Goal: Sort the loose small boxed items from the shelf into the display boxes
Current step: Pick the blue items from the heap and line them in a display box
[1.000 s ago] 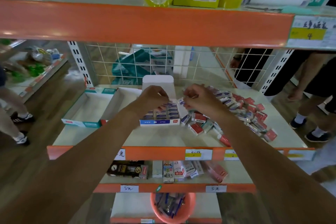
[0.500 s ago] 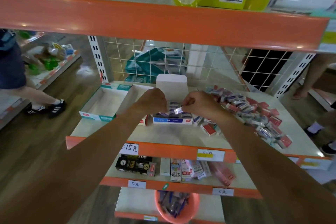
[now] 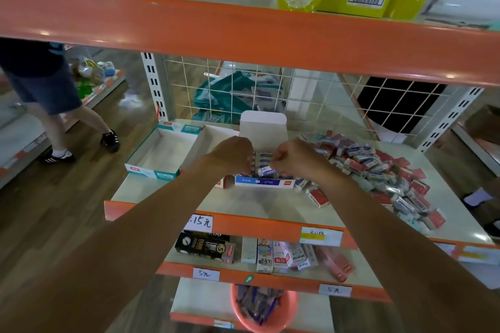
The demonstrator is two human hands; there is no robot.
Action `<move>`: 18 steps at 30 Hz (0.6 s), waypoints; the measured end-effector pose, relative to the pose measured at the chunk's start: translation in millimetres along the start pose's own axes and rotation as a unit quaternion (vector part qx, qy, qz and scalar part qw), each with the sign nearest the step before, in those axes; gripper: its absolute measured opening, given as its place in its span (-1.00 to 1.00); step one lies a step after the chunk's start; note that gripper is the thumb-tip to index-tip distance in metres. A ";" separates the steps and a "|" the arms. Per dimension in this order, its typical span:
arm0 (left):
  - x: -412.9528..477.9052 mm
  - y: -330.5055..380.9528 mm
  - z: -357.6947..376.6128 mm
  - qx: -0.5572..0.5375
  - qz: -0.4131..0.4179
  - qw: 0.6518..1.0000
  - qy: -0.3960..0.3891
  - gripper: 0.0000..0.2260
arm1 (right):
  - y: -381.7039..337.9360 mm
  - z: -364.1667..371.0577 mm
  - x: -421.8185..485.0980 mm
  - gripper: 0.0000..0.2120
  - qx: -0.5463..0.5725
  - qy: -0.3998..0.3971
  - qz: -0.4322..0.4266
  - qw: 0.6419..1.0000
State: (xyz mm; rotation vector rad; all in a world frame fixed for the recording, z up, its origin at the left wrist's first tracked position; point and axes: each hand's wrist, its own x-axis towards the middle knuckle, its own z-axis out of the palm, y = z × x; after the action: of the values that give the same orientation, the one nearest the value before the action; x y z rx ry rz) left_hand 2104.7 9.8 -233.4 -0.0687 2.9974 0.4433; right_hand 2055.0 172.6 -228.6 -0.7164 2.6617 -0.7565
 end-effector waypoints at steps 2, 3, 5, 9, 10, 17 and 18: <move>-0.1 0.0 0.4 -0.010 0.018 1.000 -0.007 -0.69 | -0.5 0.9 1.1 -0.96 0.008 -0.017 0.012 1.000; -0.3 -0.5 1.1 -0.012 0.025 1.000 -0.008 -0.70 | -0.7 1.2 1.2 -0.96 0.012 -0.023 0.016 1.000; -0.4 -3.4 1.3 -0.008 0.032 0.999 -0.014 -0.73 | -0.3 1.0 2.5 -0.96 0.017 -0.029 0.024 0.999; -1.4 -8.3 -5.8 -0.008 0.045 0.998 -0.046 -0.91 | 1.3 -2.0 4.8 -0.92 0.036 -0.047 0.053 0.997; -1.9 -8.7 -7.4 -0.007 0.050 0.997 -0.050 -0.92 | 1.2 -2.8 5.3 -0.91 0.038 -0.052 0.057 0.996; -0.2 -5.9 2.9 -0.013 0.047 0.998 -0.047 -0.79 | -0.3 -3.6 9.4 -0.86 0.003 -0.073 0.064 0.995; 0.1 -5.8 2.9 -0.012 0.047 0.998 -0.046 -0.76 | -0.8 -2.4 10.5 -0.85 -0.001 -0.073 0.063 0.995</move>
State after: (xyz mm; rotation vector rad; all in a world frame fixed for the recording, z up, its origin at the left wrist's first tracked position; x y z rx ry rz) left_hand 2105.3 5.0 -237.8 0.0871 2.9149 0.4775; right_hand 2045.6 167.4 -227.6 -0.5746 2.5471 -0.6425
